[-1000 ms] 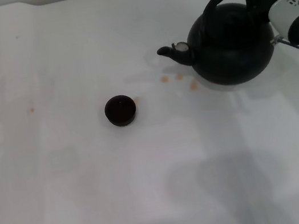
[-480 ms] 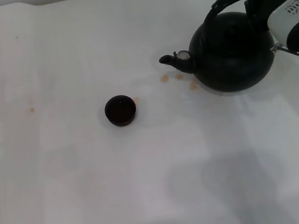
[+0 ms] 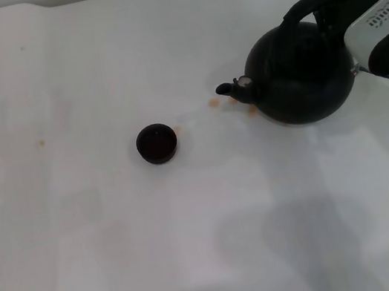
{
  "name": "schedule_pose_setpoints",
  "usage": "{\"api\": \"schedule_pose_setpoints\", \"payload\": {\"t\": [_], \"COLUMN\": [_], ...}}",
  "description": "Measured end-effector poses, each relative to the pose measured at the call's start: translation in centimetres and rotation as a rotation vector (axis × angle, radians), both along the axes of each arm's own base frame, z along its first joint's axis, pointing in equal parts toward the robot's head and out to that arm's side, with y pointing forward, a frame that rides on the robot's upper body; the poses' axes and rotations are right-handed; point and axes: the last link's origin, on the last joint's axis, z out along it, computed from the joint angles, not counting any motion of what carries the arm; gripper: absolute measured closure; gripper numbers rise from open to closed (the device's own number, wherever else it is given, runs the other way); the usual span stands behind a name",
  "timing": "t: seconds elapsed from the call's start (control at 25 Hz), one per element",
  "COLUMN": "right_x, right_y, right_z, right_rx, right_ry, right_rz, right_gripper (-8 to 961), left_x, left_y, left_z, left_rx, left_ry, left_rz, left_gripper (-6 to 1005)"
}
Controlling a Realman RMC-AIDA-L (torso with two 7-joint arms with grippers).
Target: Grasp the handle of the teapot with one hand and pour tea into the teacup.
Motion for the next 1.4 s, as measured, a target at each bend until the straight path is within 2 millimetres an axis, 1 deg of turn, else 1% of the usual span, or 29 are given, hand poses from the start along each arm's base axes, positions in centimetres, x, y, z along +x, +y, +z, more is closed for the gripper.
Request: {"api": "schedule_pose_setpoints", "payload": {"t": [0.08, 0.28, 0.48, 0.92, 1.2, 1.4], "right_x": [-0.1, 0.0, 0.1, 0.8, 1.8, 2.5], "right_y": [0.0, -0.1, -0.4, -1.5, -3.1, -3.6], "right_z": [-0.1, -0.1, 0.1, 0.7, 1.0, 1.5], "right_rx": [0.000, 0.001, 0.006, 0.022, 0.014, 0.013], "right_ry": [-0.003, -0.004, 0.001, 0.033, 0.056, 0.073], "right_rz": [0.001, -0.003, -0.009, -0.045, -0.078, -0.092], "right_gripper": [762, 587, 454, 368, 377, 379], "left_x": [0.0, 0.0, 0.0, -0.2, -0.3, -0.2], "left_y": [0.0, 0.0, 0.0, 0.1, 0.4, 0.7], "left_z": [0.0, 0.0, 0.0, 0.4, 0.8, 1.0], "left_rx": [0.000, 0.000, 0.000, 0.020, 0.031, 0.047], "left_ry": [0.000, 0.000, 0.001, -0.003, 0.000, -0.006], "left_rz": [0.000, 0.000, 0.000, 0.010, 0.014, 0.017], "left_gripper": [133, 133, 134, 133, 134, 134]}}
